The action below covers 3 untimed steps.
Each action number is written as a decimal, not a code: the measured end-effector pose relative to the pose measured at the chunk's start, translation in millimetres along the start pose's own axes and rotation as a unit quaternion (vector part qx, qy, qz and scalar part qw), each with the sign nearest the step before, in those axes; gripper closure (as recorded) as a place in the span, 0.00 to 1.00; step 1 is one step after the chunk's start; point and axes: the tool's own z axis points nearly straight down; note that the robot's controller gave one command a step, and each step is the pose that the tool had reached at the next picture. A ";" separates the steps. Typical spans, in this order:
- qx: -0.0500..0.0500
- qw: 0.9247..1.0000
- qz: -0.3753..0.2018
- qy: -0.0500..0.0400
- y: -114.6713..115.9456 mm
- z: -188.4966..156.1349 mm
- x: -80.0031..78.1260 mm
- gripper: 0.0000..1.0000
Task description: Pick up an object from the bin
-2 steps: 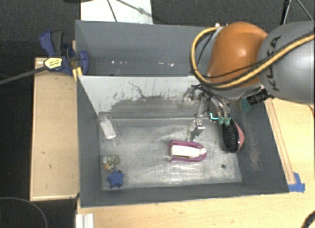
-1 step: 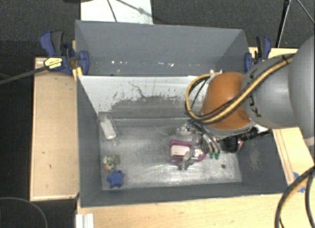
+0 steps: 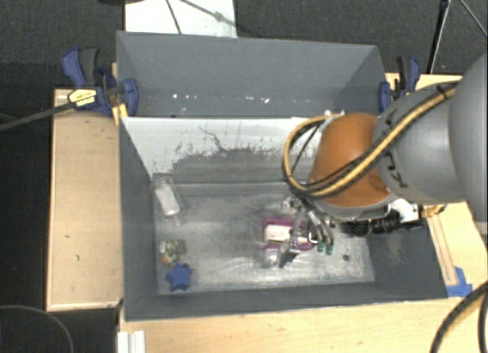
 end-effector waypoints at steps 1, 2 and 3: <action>0.001 0.998 0.065 0.001 -22.3 0.8 -1.2 0.00; -0.002 0.991 0.136 -0.006 0.7 27.3 12.8 0.00; -0.001 0.991 0.136 -0.004 0.8 25.6 11.0 0.00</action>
Offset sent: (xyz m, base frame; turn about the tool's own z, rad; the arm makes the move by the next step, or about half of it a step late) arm -0.0037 -0.0213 -0.0009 0.1310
